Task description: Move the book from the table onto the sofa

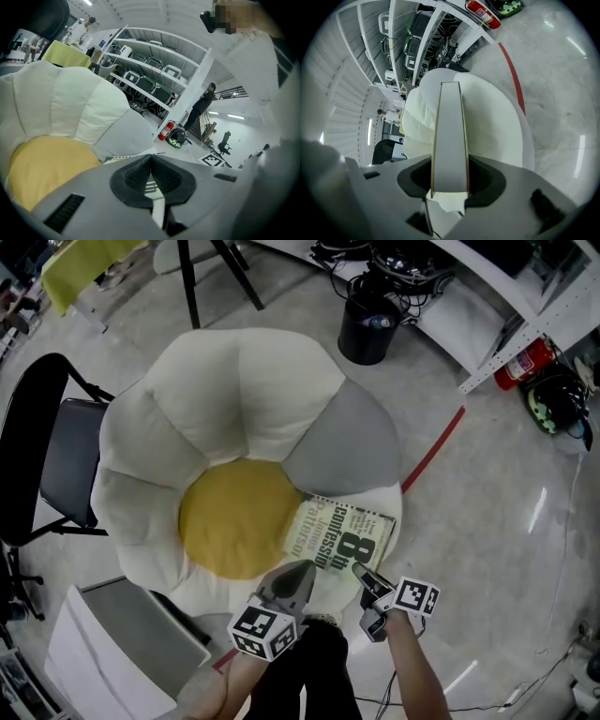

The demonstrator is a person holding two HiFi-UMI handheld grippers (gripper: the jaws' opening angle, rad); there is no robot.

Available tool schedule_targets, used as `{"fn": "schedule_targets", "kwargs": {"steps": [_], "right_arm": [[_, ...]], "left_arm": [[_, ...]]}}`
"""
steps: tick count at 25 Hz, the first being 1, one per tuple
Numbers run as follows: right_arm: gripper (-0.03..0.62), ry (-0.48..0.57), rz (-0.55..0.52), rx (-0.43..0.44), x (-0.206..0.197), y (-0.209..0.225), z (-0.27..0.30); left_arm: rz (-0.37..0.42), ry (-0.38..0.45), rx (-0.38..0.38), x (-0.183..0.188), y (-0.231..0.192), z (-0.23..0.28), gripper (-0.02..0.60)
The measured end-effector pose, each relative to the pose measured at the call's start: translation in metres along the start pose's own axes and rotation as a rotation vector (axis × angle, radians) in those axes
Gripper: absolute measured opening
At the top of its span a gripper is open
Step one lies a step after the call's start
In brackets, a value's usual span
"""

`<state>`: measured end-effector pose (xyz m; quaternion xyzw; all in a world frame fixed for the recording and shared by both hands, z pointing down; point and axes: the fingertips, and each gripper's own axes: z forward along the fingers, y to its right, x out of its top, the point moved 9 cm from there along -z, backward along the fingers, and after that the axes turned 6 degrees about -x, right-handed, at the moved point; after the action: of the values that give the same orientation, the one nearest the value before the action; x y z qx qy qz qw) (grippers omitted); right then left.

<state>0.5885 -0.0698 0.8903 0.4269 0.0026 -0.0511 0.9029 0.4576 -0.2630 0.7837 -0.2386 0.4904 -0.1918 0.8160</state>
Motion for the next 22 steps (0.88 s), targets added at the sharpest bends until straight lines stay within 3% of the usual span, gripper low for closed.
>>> {"fn": "schedule_targets", "kwargs": {"steps": [9,15,22], "right_arm": [[0.218,0.060,0.081,-0.039,-0.001,0.003,-0.002],[0.238,0.124,0.077,-0.143,-0.006,0.003,-0.027],[0.239,0.214,0.050,-0.174,-0.017,-0.029,-0.070]], "left_arm": [[0.004,-0.028,-0.020,-0.005,0.007,-0.001,0.011],[0.017,-0.037,-0.040,0.000,0.019,-0.011,0.011],[0.053,-0.039,-0.069,0.024,0.045,-0.035,0.011]]}}
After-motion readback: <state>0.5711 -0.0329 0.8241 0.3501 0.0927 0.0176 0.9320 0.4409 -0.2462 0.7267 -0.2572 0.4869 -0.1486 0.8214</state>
